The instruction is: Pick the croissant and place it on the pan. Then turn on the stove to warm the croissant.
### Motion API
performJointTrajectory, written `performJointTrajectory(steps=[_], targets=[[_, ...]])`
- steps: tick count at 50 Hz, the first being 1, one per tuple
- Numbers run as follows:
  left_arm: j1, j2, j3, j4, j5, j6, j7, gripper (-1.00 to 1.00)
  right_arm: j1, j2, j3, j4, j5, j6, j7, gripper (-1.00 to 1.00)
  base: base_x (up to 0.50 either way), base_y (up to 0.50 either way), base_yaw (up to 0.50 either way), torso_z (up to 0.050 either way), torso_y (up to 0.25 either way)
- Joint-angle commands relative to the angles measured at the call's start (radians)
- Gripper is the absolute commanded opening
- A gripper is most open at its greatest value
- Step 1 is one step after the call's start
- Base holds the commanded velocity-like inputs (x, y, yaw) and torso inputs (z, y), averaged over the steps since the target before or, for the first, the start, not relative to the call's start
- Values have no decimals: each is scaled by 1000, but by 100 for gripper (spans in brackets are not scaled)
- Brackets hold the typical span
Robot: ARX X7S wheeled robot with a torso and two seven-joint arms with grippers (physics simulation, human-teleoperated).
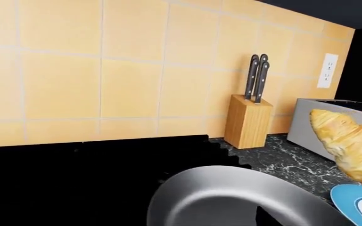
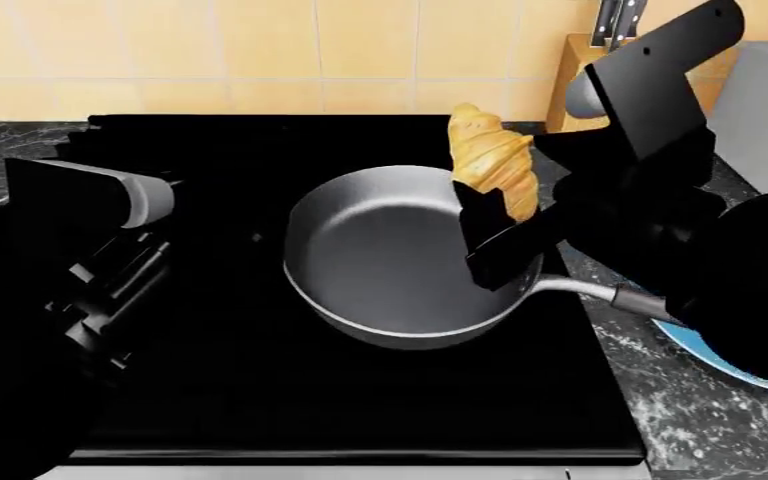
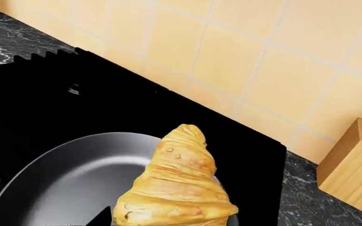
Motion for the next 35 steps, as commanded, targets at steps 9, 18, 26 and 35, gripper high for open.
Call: performJointTrajectory(steps=[9, 18, 26, 35], targets=[[1, -3, 19, -18, 30, 18, 15, 100, 68, -69, -79, 173, -173, 37, -256, -100, 0, 0, 0, 0, 0], [-3, 1, 36, -43, 57, 29, 27, 100, 131, -128, -161, 347, -327, 17, -479, -100, 0, 0, 0, 0, 0], [-19, 4, 46, -54, 60, 29, 26, 100, 179, -180, -232, 485, -416, 4, -625, -100, 0, 0, 0, 0, 0], [-30, 7, 58, -58, 61, 28, 23, 100, 221, -261, -332, 701, -538, -53, -823, -100, 0, 0, 0, 0, 0]])
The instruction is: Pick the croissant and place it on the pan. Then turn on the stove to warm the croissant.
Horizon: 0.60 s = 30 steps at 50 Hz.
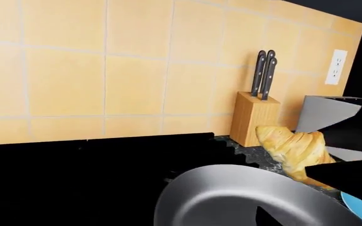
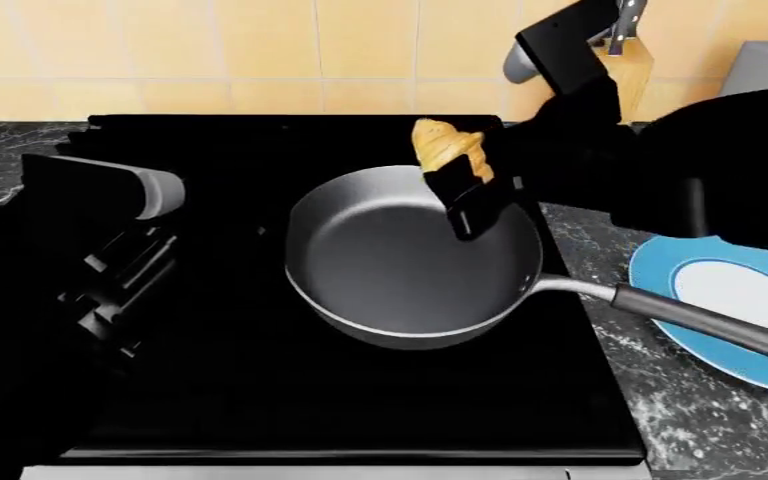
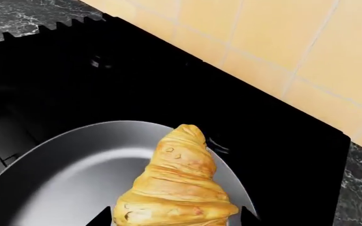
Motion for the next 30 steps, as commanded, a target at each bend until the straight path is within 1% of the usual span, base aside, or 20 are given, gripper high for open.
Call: performJointTrajectory(steps=[1, 6, 16, 30], targets=[[-15, 4, 15, -12, 7, 1, -1, 100, 61, -87, -108, 228, -159, -47, -237, -100, 0, 0, 0, 0, 0], [-17, 4, 16, -15, 6, 4, 2, 100, 74, -110, -132, 296, -188, -64, -287, -100, 0, 0, 0, 0, 0], [-18, 1, 20, -24, 15, 16, 13, 100, 66, -149, -170, 365, -211, -77, -350, -100, 0, 0, 0, 0, 0], [-18, 0, 21, -25, 6, 16, 6, 100, 45, -160, -199, 377, -207, -64, -397, -100, 0, 0, 0, 0, 0]])
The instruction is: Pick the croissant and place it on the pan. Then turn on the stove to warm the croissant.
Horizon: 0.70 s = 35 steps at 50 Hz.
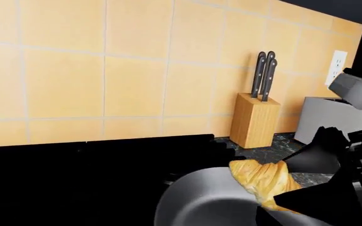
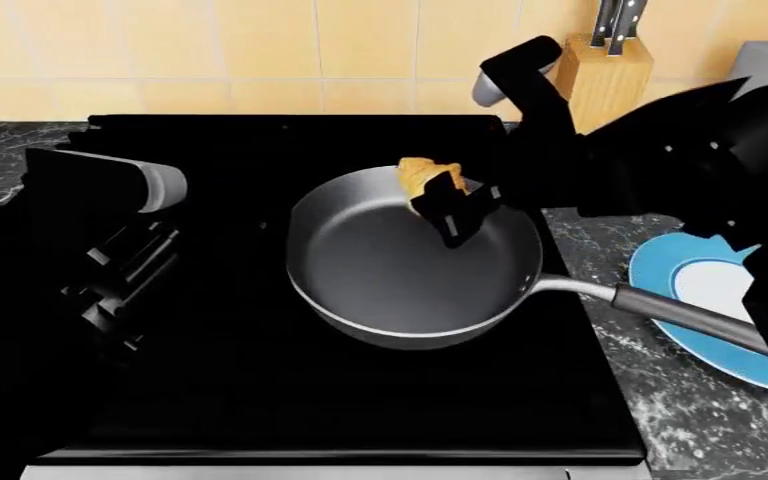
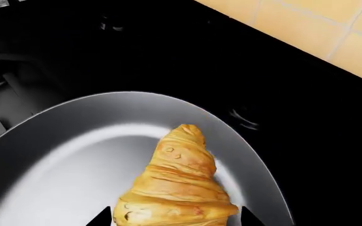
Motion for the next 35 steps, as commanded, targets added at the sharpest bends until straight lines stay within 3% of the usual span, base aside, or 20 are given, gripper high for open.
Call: performJointTrajectory(steps=[1, 32, 33, 35], targets=[[-1, 0, 4, 0, -1, 4, -3, 100, -12, -14, -33, 26, -24, 1, -63, -100, 0, 0, 0, 0, 0], [3, -8, 16, -3, 11, 22, 1, 100, -23, -29, -62, 35, -30, 6, -97, -100, 0, 0, 0, 0, 0], [4, -10, 18, -4, 16, 23, 2, 100, -23, -28, -60, 31, -25, 11, -96, 100, 0, 0, 0, 0, 0], [2, -11, 11, -1, 4, 20, -4, 100, -23, -25, -56, 19, -18, 16, -90, 100, 0, 0, 0, 0, 0]])
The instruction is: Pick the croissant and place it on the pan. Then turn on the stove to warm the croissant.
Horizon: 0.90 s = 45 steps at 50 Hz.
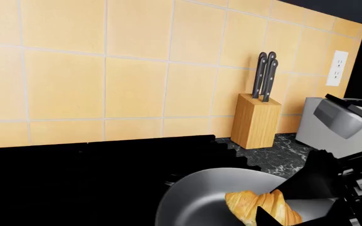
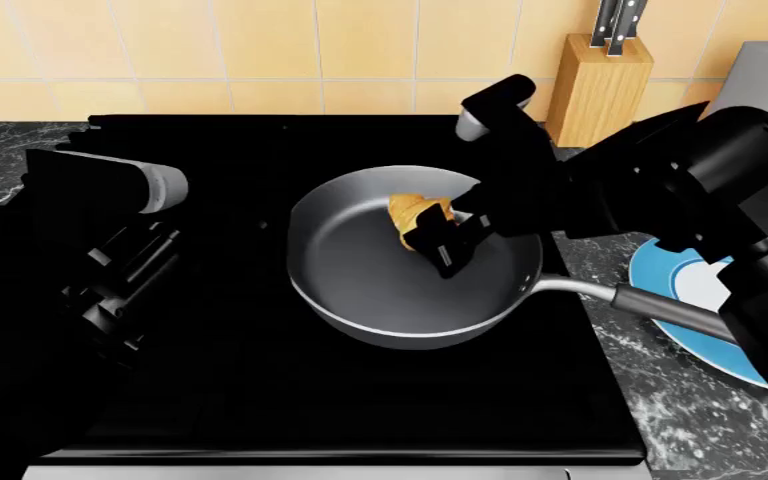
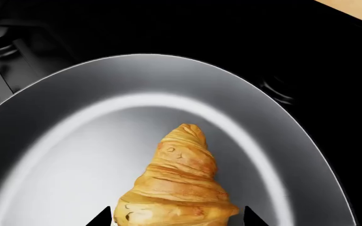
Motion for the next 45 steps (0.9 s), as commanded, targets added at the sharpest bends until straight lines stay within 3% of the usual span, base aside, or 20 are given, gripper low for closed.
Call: performJointTrajectory(steps=[1, 10, 20, 45], targets=[[1, -7, -2, 5, -3, 5, -1, 100, 3, 3, 0, -20, -1, 9, -9, 100, 0, 0, 0, 0, 0], [3, -7, 1, 2, -6, 6, -3, 100, 8, 27, 22, -95, 30, 36, 40, 100, 0, 0, 0, 0, 0], [19, -12, -6, 15, -14, 17, 1, 100, -14, 103, 106, -306, 130, 95, 225, 100, 0, 0, 0, 0, 0], [66, -29, -35, 44, -44, 35, -4, 100, -170, 298, 365, -705, 551, 107, 814, 100, 0, 0, 0, 0, 0]])
